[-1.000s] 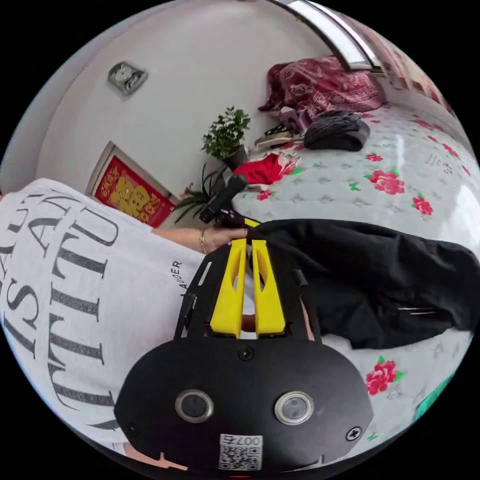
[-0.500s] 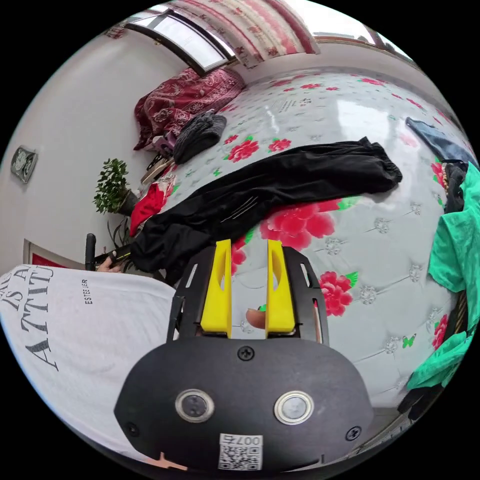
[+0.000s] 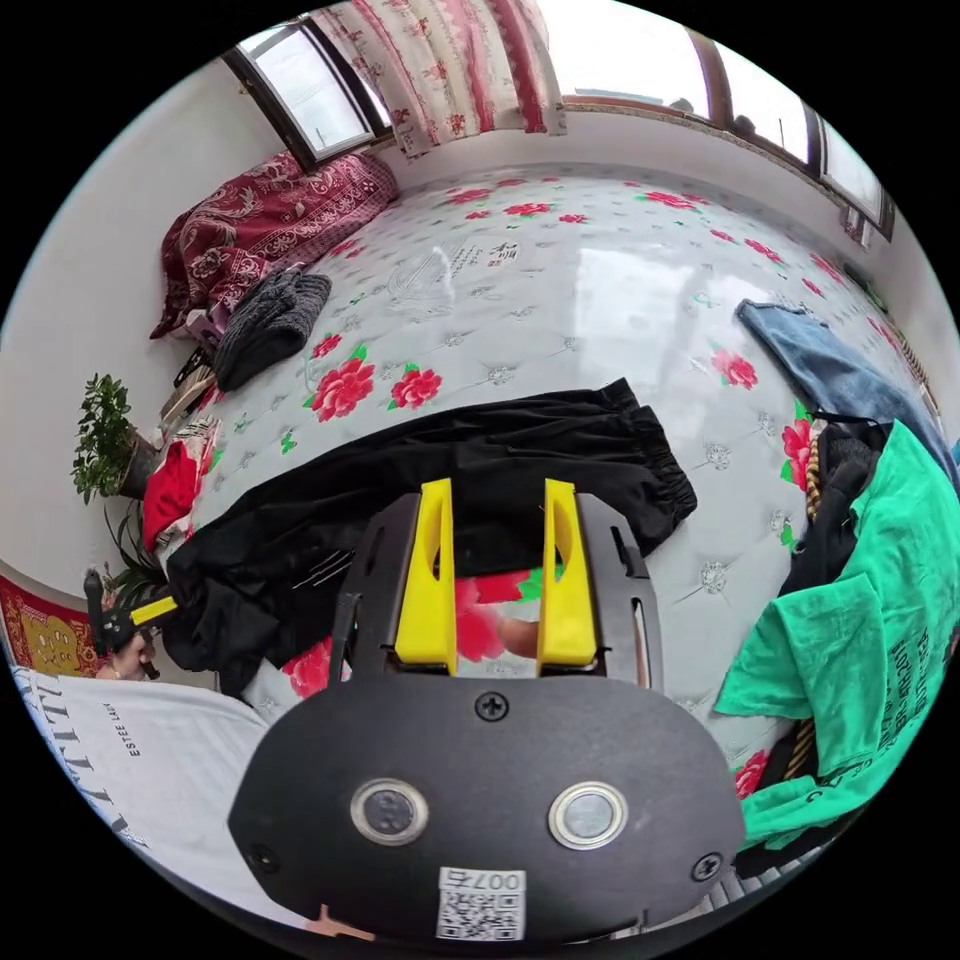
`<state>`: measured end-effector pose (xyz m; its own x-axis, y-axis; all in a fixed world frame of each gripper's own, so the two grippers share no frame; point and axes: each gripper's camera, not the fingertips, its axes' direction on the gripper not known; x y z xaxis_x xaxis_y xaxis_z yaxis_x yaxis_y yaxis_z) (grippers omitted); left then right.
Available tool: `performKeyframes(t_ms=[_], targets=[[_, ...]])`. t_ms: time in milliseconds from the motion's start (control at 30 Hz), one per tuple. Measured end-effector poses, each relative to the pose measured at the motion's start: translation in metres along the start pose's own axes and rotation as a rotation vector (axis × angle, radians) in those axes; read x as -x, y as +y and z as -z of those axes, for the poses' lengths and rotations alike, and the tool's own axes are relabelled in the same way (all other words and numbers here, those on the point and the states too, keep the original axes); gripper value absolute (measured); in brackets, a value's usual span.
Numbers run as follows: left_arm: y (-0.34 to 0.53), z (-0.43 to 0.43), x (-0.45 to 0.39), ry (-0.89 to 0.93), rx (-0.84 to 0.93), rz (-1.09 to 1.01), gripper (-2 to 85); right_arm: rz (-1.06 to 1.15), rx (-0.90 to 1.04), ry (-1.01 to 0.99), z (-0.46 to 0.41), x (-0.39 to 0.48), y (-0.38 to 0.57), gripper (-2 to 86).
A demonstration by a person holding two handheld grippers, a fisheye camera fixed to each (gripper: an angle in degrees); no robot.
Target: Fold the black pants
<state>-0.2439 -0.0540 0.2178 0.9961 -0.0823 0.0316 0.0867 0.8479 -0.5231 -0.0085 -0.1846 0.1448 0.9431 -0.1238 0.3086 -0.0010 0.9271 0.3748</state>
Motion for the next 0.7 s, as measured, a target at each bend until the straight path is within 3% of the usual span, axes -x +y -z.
performKeyframes(t_ms=[100, 200, 233, 300, 400, 567, 700], targets=[[0.001, 0.02, 0.031, -0.028, -0.026, 0.083, -0.6, 0.009, 0.07, 0.059, -0.05, -0.011, -0.03, 9.6], [0.002, 0.033, 0.065, 0.003, -0.043, 0.212, -0.7, -0.03, 0.281, 0.069, -0.123, -0.028, -0.036, 8.0], [0.002, 0.035, 0.077, 0.018, -0.052, 0.263, -0.7, 0.001, 0.19, 0.149, -0.12, -0.023, -0.029, 6.4], [0.001, 0.038, 0.089, 0.028, -0.062, 0.318, -0.8, 0.003, 0.214, 0.212, -0.124, -0.021, -0.022, 3.2], [-0.006, 0.044, 0.099, 0.036, -0.092, 0.336, -0.8, -0.021, 0.143, 0.182, -0.091, -0.031, 0.004, 0.7], [-0.02, 0.074, 0.107, 0.069, -0.165, 0.256, -0.8, -0.19, -0.082, 0.259, 0.052, -0.091, 0.127, 0.1], [-0.026, 0.071, 0.095, 0.235, -0.062, 0.01, -0.6, -0.298, 0.099, 0.256, 0.106, -0.133, 0.215, 0.4]])
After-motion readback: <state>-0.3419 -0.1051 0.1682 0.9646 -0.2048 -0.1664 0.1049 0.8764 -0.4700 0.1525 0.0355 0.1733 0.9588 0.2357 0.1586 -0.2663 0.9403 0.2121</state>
